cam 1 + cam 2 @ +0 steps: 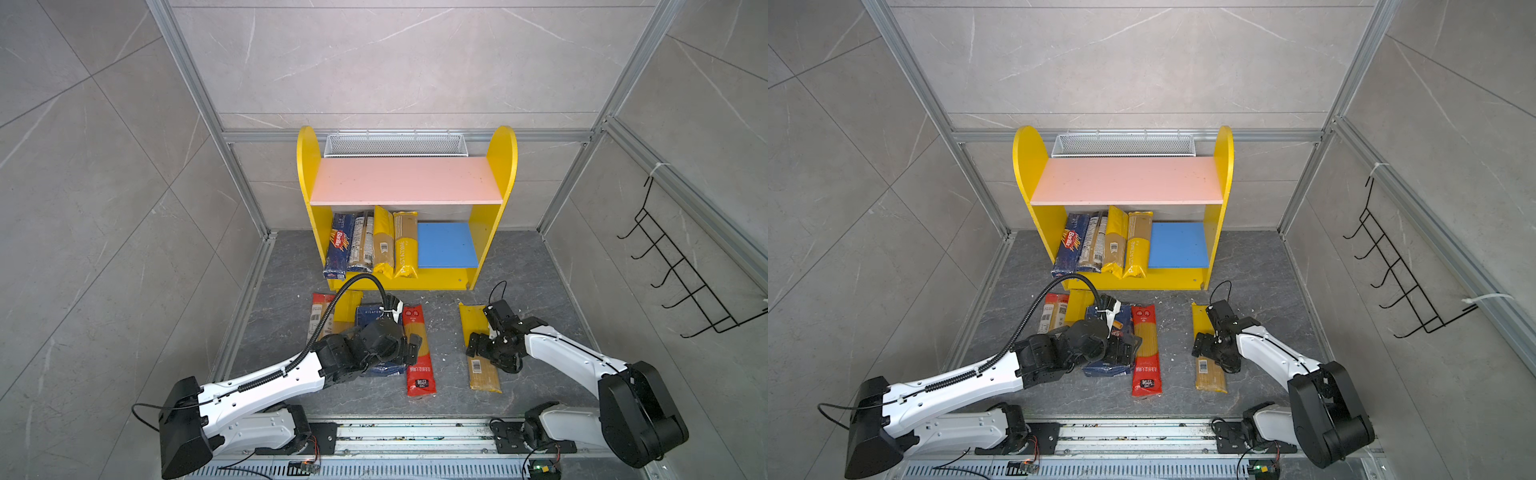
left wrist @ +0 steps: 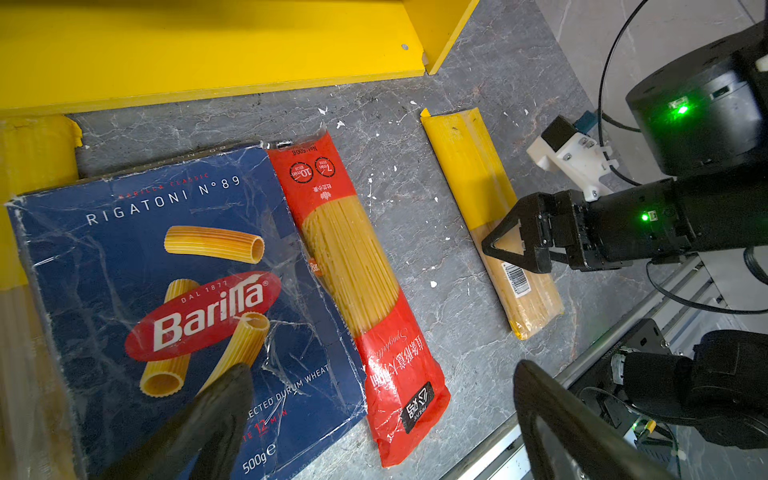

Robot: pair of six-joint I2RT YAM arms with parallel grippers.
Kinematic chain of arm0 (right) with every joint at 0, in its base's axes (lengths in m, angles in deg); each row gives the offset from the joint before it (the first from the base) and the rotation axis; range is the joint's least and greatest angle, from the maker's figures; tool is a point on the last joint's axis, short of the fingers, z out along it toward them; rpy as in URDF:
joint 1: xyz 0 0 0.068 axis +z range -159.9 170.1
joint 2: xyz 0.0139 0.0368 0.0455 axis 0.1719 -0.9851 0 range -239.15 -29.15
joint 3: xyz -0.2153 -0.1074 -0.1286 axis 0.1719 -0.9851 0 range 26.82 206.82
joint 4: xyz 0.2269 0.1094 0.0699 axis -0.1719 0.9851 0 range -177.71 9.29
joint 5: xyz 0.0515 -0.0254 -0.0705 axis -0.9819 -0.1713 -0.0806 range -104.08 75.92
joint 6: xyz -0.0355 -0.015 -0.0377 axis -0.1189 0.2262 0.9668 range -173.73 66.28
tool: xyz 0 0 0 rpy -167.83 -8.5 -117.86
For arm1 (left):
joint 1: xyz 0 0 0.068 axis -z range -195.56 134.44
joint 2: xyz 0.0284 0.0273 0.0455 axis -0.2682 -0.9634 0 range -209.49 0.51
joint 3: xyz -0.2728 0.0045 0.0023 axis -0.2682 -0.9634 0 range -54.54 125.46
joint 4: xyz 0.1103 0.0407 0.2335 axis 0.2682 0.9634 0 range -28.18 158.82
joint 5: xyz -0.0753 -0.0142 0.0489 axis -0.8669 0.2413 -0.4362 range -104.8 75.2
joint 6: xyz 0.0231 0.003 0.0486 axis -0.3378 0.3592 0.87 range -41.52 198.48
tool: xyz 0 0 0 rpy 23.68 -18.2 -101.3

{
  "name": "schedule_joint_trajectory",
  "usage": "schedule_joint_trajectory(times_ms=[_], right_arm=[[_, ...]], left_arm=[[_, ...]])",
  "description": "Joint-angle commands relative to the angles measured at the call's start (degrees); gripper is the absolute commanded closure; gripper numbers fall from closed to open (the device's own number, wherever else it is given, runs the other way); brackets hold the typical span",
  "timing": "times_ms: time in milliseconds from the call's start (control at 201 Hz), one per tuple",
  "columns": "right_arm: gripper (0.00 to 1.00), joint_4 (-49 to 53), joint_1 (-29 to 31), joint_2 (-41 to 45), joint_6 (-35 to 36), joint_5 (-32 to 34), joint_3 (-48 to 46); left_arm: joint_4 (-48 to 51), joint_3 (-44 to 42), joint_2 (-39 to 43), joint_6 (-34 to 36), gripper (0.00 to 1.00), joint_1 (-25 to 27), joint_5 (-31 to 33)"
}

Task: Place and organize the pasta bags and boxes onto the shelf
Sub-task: 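Lower the right gripper onto the yellow-and-clear spaghetti bag on the floor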

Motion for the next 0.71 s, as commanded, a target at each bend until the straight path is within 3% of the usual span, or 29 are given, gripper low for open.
schedule_joint_trajectory(times_ms=[0, 418, 702], right_arm=[[0.05, -0.5, 0.0, -0.7, 0.1, 0.8, -1.1], [0.05, -0.1, 8.0, -6.2, -3.1, 7.4, 1.4], [0.05, -0.5, 10.6, -10.1, -4.7, 8.5, 3.4]], left_arm=[[-1.8, -0.3, 0.9, 1.6, 0.00, 0.2, 1.5], [-2.4, -4.0, 3.4, 1.6, 0.00, 0.2, 2.8], [-1.8, -6.5, 6.5, 1.5, 0.00, 0.1, 4.3]])
